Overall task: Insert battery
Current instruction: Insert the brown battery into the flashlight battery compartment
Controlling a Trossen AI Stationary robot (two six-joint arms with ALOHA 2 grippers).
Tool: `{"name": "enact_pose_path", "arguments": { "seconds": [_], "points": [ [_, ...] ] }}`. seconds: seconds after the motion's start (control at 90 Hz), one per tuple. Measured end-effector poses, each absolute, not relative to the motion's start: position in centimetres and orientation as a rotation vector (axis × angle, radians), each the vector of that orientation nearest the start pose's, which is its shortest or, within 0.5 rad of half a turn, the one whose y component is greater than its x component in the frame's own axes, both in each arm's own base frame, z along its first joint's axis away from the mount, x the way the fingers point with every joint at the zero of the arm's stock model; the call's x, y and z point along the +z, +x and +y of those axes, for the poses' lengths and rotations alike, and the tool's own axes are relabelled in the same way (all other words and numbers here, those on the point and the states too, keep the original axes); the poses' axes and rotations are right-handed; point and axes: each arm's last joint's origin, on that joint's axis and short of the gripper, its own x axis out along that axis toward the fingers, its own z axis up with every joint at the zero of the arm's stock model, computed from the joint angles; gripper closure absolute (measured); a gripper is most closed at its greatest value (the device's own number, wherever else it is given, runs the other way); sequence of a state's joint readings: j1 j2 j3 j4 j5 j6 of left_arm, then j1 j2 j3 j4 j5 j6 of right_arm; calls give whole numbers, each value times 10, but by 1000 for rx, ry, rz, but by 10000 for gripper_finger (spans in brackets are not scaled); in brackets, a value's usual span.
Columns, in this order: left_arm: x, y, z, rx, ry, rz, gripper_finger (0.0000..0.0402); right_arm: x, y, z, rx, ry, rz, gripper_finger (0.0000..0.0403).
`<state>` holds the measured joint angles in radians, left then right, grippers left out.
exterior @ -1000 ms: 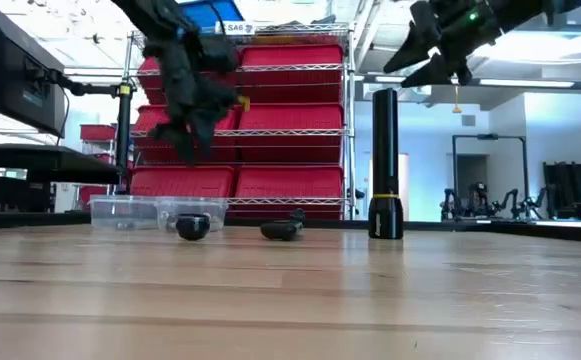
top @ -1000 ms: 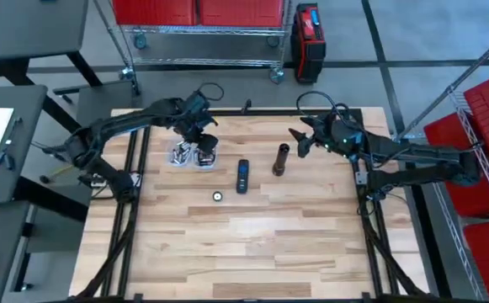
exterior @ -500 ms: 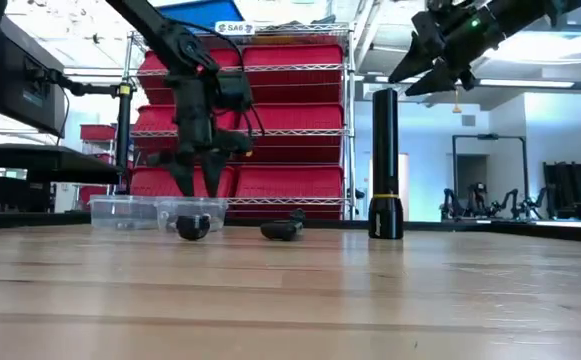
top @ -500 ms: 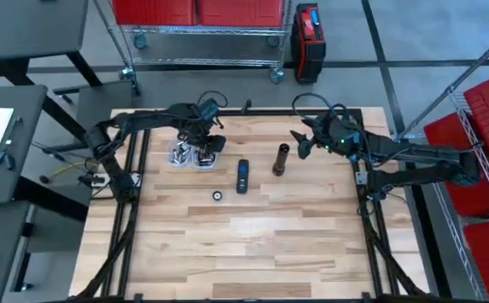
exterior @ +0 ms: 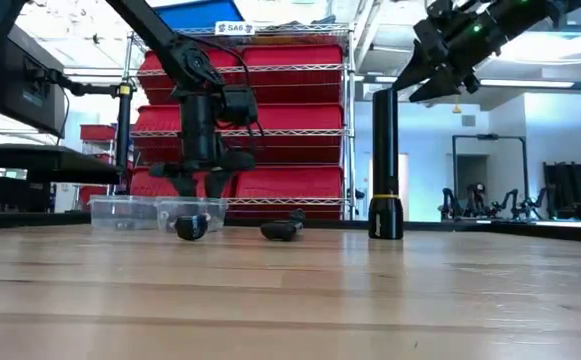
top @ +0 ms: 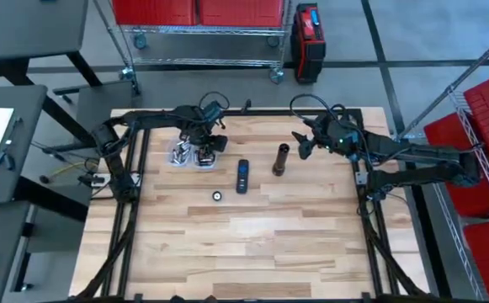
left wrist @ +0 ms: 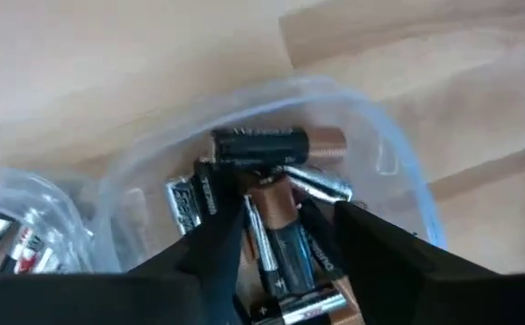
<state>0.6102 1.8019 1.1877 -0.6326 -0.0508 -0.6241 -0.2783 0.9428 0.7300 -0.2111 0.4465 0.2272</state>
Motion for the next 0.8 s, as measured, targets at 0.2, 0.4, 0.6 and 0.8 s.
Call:
{"name": "enact_pose_path", "arguments": {
  "seconds": [0.2,0.4,0.6,0.8],
  "points": [
    [177,283,199,935,-852,1031,316,286,191,-68,-753,146,360,121],
    [173,283,200,934,-851,1039,320,286,191,-68,-750,129,367,121],
    [154,288,199,917,-865,1110,320,285,191,-68,-750,129,369,121],
    [153,289,198,908,-855,1115,320,285,191,-68,-750,128,378,121]
  ]
}}
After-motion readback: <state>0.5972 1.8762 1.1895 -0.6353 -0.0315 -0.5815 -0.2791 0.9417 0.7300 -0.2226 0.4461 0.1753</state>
